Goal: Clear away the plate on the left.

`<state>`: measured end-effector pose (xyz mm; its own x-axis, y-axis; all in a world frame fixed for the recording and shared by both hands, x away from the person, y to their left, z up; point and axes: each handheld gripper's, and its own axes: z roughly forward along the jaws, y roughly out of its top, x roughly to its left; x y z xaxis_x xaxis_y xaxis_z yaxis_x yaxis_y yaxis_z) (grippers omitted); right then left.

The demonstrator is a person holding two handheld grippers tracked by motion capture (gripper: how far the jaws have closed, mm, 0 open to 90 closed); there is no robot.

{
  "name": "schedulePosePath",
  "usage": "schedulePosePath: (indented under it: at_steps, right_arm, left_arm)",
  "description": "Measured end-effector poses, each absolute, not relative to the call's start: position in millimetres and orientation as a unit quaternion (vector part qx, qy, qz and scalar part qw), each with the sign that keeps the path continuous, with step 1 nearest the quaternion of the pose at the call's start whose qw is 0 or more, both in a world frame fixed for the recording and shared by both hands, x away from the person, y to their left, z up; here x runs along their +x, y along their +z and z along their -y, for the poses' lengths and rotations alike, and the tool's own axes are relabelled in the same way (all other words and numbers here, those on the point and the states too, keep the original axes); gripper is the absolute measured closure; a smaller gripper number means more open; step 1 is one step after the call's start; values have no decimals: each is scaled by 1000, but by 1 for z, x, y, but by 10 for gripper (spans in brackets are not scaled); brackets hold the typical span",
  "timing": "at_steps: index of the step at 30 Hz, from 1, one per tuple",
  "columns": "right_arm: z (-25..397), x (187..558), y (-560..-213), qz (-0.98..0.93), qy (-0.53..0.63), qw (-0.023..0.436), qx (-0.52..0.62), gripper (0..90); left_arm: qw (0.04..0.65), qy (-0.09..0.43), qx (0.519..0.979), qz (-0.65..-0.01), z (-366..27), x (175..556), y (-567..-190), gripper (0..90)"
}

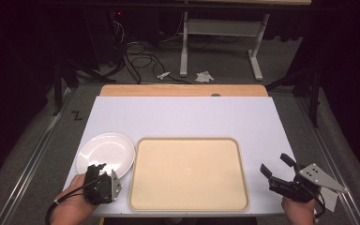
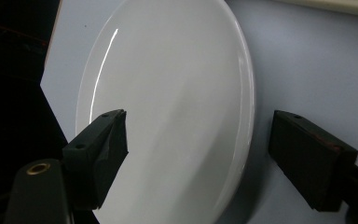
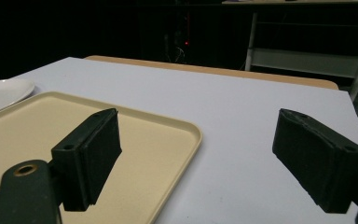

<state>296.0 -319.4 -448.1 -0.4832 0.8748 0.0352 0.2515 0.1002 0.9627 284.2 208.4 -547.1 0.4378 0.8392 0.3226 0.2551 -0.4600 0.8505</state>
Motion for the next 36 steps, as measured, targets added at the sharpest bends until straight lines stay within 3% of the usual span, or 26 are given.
schedulePosePath:
  at_steps: [3, 5, 25, 27, 29, 36]
  right_arm:
    - [320, 296, -448, -681, 528, 295, 414, 161]
    - [320, 297, -448, -681, 528, 295, 414, 162]
    - [323, 295, -448, -674, 533, 296, 417, 162]
    - [323, 296, -448, -675, 532, 295, 417, 161]
    - [323, 296, -449, -675, 530, 293, 421, 162]
    - [323, 296, -450, -674, 531, 292, 422, 161]
  left_arm:
    - [343, 387, 789, -334, -212, 283, -544, 235]
    - [370, 385, 775, -338, -209, 286, -547, 253]
    - [323, 395, 798, -321, -211, 288, -550, 376]
    - [353, 399, 786, -314, -207, 291, -553, 413]
    - [313, 393, 809, -305, -209, 287, -551, 452]
    - [309, 388, 817, -295, -206, 283, -555, 583]
